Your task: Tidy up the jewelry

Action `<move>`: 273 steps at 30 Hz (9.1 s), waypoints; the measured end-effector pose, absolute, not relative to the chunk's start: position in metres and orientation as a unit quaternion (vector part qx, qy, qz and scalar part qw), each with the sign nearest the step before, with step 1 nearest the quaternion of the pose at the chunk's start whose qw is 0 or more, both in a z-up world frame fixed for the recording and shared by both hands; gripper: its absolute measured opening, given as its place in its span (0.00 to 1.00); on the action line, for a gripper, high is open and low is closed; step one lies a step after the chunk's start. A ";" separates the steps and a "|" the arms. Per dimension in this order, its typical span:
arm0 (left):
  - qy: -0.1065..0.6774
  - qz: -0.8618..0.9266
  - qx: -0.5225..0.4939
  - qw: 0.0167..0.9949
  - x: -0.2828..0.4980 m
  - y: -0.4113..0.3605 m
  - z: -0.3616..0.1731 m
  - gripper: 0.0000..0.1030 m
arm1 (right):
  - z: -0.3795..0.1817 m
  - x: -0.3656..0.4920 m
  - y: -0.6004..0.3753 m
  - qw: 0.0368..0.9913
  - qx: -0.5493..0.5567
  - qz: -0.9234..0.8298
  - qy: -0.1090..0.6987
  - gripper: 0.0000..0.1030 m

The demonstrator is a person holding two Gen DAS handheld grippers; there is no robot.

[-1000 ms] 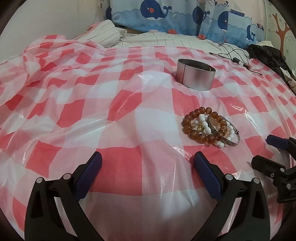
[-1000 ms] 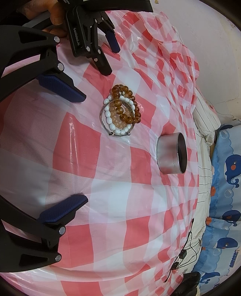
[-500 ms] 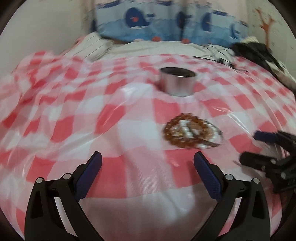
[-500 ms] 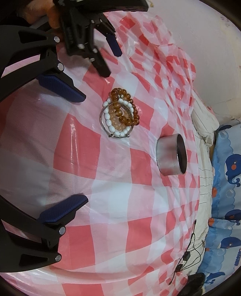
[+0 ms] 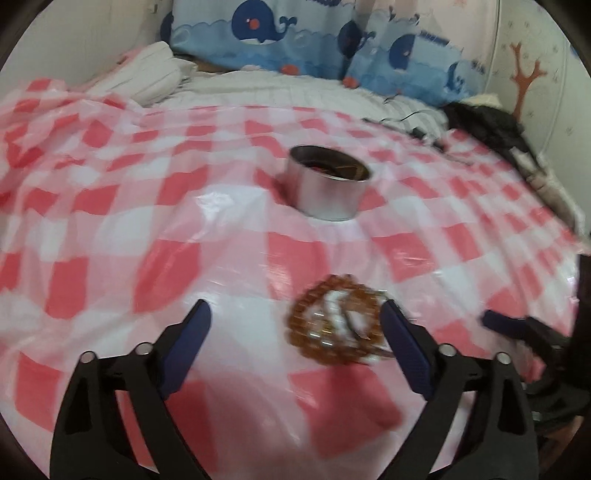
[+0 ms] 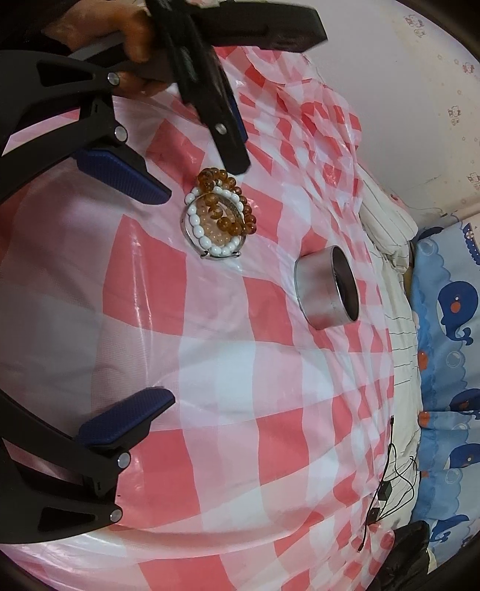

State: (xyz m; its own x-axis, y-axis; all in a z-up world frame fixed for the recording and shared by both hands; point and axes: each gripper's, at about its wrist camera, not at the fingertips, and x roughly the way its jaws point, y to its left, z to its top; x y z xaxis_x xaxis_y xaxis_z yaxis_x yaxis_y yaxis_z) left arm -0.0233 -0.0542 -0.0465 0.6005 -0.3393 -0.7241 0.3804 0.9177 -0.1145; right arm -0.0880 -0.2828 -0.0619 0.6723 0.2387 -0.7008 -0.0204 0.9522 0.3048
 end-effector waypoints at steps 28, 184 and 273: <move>0.446 -0.144 0.099 0.878 -0.019 -0.004 -0.052 0.20 | -0.062 -0.087 -0.282 0.904 0.135 0.070 0.400 0.93; 0.456 -0.309 0.145 0.822 0.024 -0.103 -0.039 0.43 | -0.034 -0.003 -0.292 0.876 0.070 0.179 0.442 0.34; 0.405 -0.207 0.023 0.890 0.135 -0.079 0.000 0.65 | 0.008 0.109 -0.331 0.879 0.254 0.221 0.339 0.13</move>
State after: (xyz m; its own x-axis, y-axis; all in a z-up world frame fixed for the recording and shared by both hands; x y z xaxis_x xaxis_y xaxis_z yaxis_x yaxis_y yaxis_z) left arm 0.1353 -0.0794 0.0004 0.5853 -0.3504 -0.7311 0.3871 0.9131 -0.1278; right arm 0.1091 -0.3305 0.0076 0.6723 0.5601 -0.4840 -0.2158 0.7737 0.5956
